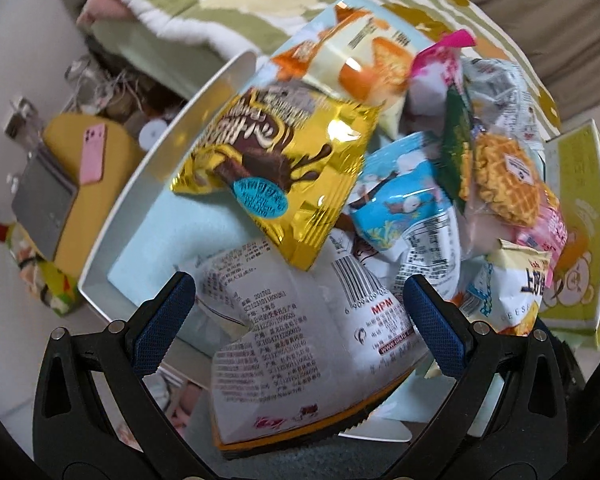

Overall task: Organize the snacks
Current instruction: 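Grasp the white printed bag with the left tool while the right tool grasps the yellow Oishi bag, then carry both bags into the cardboard box and open both tools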

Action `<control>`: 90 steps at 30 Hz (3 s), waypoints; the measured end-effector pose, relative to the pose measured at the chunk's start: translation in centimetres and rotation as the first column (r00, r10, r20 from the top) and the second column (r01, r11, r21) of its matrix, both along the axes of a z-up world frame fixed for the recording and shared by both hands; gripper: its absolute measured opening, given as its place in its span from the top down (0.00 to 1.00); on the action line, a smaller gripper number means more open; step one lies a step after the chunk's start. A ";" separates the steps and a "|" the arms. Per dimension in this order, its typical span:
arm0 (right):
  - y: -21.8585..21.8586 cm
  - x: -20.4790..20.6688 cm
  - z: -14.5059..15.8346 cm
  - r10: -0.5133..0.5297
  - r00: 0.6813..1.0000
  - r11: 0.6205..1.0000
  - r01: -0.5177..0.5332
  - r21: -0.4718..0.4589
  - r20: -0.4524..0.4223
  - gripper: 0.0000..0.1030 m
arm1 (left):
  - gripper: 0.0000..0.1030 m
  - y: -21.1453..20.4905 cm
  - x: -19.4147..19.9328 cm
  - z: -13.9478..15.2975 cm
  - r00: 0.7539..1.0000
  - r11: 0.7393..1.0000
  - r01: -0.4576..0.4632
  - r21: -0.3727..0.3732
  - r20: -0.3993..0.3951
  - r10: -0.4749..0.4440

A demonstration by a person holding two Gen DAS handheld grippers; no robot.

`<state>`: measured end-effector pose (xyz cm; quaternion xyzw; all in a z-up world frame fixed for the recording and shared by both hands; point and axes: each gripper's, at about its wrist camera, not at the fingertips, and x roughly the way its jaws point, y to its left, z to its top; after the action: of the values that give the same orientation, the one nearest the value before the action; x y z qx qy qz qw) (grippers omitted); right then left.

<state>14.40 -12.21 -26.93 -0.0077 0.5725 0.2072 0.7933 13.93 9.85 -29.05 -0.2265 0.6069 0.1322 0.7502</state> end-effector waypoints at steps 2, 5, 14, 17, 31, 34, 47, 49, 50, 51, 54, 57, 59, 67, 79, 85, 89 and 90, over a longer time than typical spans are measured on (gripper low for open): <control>0.2 0.1 -0.4 0.021 1.000 1.000 -0.021 -0.008 -0.008 0.01 | 0.02 0.1 -0.1 -0.5 1.000 1.000 -0.017 -0.013 -0.003 0.017; 0.5 0.3 -0.8 0.048 0.999 0.999 -0.049 -0.017 -0.012 0.01 | 0.06 0.3 -0.4 -0.8 0.999 0.999 -0.035 -0.030 0.002 0.035; 1.0 1.1 -1.7 0.067 0.997 0.997 -0.067 -0.025 -0.029 0.05 | 0.21 0.6 -1.0 -0.1 0.999 0.999 -0.021 -0.043 0.034 0.023; 1.4 1.4 -2.2 0.061 0.997 0.997 -0.062 -0.037 -0.047 0.19 | 0.28 0.7 -1.1 0.3 0.999 0.999 -0.002 -0.037 0.040 0.004; 1.9 -0.3 -0.1 -0.020 1.000 0.996 0.022 -0.082 0.022 0.59 | 0.33 1.1 -2.5 3.0 0.990 0.992 0.114 -0.057 0.094 -0.109; 1.8 -0.9 0.6 -0.036 0.999 0.996 0.039 -0.080 0.037 0.61 | 0.33 0.8 -2.9 4.2 0.983 0.988 0.143 -0.063 0.122 -0.135; 0.4 -3.5 7.1 -0.107 0.978 0.992 0.116 -0.044 0.181 0.61 | 0.36 -0.9 -3.8 10.8 0.926 0.967 0.252 -0.035 0.297 -0.231; 0.0 -3.6 8.4 -0.127 0.971 0.990 0.136 -0.032 0.203 0.61 | 0.36 -1.2 -3.4 12.0 0.911 0.963 0.270 -0.028 0.330 -0.246; -0.3 -3.7 9.2 -0.142 0.966 0.988 0.151 -0.022 0.214 0.61 | 0.36 -1.5 -3.0 12.8 0.900 0.958 0.286 -0.023 0.350 -0.260; -0.8 -3.8 10.0 -0.157 0.961 0.986 0.166 -0.019 0.228 0.61 | 0.36 -1.8 -2.7 13.6 0.888 0.953 0.302 -0.017 0.368 -0.274; -2.2 -3.8 12.2 -0.201 0.941 0.977 0.211 -0.009 0.272 0.61 | 0.36 -2.9 -1.6 15.5 0.855 0.937 0.350 0.005 0.407 -0.322; -4.1 -3.5 14.1 -0.253 0.921 0.966 0.256 0.028 0.295 0.61 | 0.36 -4.9 0.0 17.4 0.814 0.914 0.405 0.040 0.440 -0.380; -5.5 -3.1 15.2 -0.280 0.906 0.958 0.286 0.030 0.319 0.61 | 0.36 -6.7 1.2 18.5 0.787 0.897 0.438 0.055 0.459 -0.412; -13.1 -0.7 17.6 -0.355 0.858 0.927 0.374 0.022 0.372 0.61 | 0.36 -16.4 6.5 21.2 0.687 0.836 0.540 0.101 0.520 -0.507; -24.7 4.6 15.9 -0.374 0.877 0.923 0.384 0.030 0.302 0.61 | 0.36 -32.6 13.1 18.2 0.692 0.800 0.594 0.081 0.456 -0.560; -27.7 6.1 13.3 -0.375 0.901 0.926 0.374 0.046 0.218 0.61 | 0.36 -36.8 14.5 13.7 0.707 0.772 0.631 0.081 0.350 -0.615; -28.6 6.5 12.2 -0.383 0.906 0.923 0.380 0.051 0.179 0.61 | 0.34 -38.3 14.9 11.2 0.710 0.753 0.649 0.109 0.271 -0.650; -28.8 6.7 12.1 -0.385 0.907 0.923 0.382 0.050 0.173 0.61 | 0.33 -38.3 15.0 10.9 0.709 0.749 0.654 0.106 0.261 -0.655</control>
<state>21.06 -40.99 -14.83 0.0923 0.4874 0.0500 0.8669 28.96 -28.47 -18.14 -0.0111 0.5342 -0.1740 0.8272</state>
